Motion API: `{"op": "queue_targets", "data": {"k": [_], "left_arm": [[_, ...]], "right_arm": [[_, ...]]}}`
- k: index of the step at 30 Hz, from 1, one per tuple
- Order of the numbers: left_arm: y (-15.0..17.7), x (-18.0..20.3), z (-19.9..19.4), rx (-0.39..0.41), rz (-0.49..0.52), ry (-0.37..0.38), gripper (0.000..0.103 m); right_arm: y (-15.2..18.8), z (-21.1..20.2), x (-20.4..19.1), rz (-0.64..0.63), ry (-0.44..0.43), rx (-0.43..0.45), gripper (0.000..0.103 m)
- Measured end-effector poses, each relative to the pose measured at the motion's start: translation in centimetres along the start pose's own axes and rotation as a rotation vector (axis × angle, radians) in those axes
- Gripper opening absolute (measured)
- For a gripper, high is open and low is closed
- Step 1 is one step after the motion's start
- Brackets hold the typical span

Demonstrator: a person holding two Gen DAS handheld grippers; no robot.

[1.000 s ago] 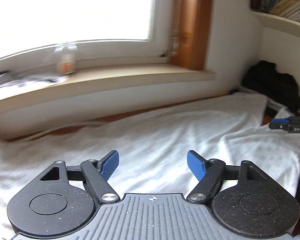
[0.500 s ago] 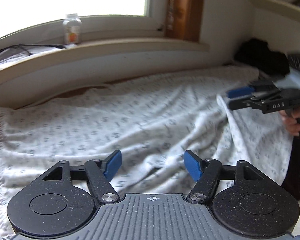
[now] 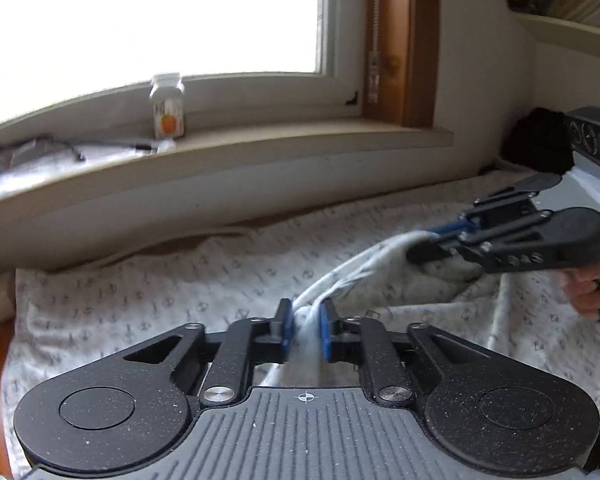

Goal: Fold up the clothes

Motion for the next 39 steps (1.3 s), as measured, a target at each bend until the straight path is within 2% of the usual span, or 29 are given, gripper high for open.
{"op": "queue_targets", "data": {"k": [1, 2, 3, 5, 7, 10, 14, 19, 21, 22, 23, 27, 30, 32, 34, 36, 39], "left_arm": [[0.3, -0.3, -0.4, -0.004, -0.005, -0.016, 0.027], [0.6, -0.7, -0.9, -0.007, -0.010, -0.032, 0.042], [1.1, -1.3, -1.9, 0.000, -0.016, -0.053, 0.052], [2.4, -2.9, -4.1, -0.001, -0.037, -0.089, 0.054], [4.0, -4.9, -6.5, -0.015, -0.077, -0.136, 0.059], [6.3, -8.1, -9.4, -0.036, -0.166, -0.227, 0.062], [8.4, -10.7, -11.4, -0.053, -0.261, -0.275, 0.062], [9.4, -10.7, -11.0, -0.083, -0.227, -0.305, 0.052], [9.1, -10.8, -10.9, -0.066, -0.220, -0.309, 0.018], [8.9, -10.8, -10.9, -0.056, -0.217, -0.313, 0.009], [8.4, -11.1, -11.2, -0.036, -0.214, -0.334, 0.005], [6.0, -13.2, -11.7, 0.009, -0.218, -0.372, 0.005], [5.8, -13.6, -11.3, -0.023, -0.202, -0.379, 0.006], [6.0, -13.8, -11.2, -0.045, -0.191, -0.380, 0.008], [7.1, -13.8, -11.7, -0.063, -0.211, -0.386, 0.018], [8.2, -13.3, -12.7, -0.060, -0.226, -0.375, 0.041], [9.8, -11.9, -14.3, -0.066, -0.247, -0.341, 0.046]], "right_arm": [[0.6, 0.6, 0.1, 0.003, 0.006, -0.032, 0.014], [1.2, 1.2, 0.0, -0.004, 0.010, -0.066, 0.015], [2.0, 1.6, -0.2, -0.028, 0.020, -0.086, 0.018], [2.8, 1.0, -0.7, -0.092, 0.054, -0.065, 0.027], [3.2, 0.2, -0.8, -0.126, 0.082, -0.045, 0.040], [3.6, -0.5, -0.4, -0.115, 0.075, -0.036, 0.048], [4.2, 0.0, 0.8, -0.033, 0.044, -0.031, 0.050], [4.2, 0.7, 2.1, 0.065, 0.029, -0.057, 0.054], [4.3, 0.7, 2.1, 0.065, 0.034, -0.058, 0.054], [4.3, 0.7, 2.0, 0.057, 0.039, -0.058, 0.054], [4.3, 0.7, 1.8, 0.046, 0.045, -0.059, 0.054], [4.4, 0.4, 1.2, 0.005, 0.068, -0.050, 0.054], [4.2, -0.1, 0.4, -0.048, 0.090, -0.023, 0.054], [3.9, -0.3, -0.3, -0.067, 0.089, -0.020, 0.054], [3.7, -0.5, -1.0, -0.096, 0.093, -0.010, 0.058], [4.1, -0.1, -1.6, -0.146, 0.117, -0.007, 0.060], [4.1, 0.3, -0.9, -0.107, 0.099, -0.025, 0.062]]}}
Point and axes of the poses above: each gripper's, at about its wrist camera, not at the fingertips, and z roughly the way its jaws point, x to its right, y to its underside, the point moved 6 cm from there along z, roughly the way its jaws point, and after that the axes turned 3 degrees about y, right-handed, at the moved point
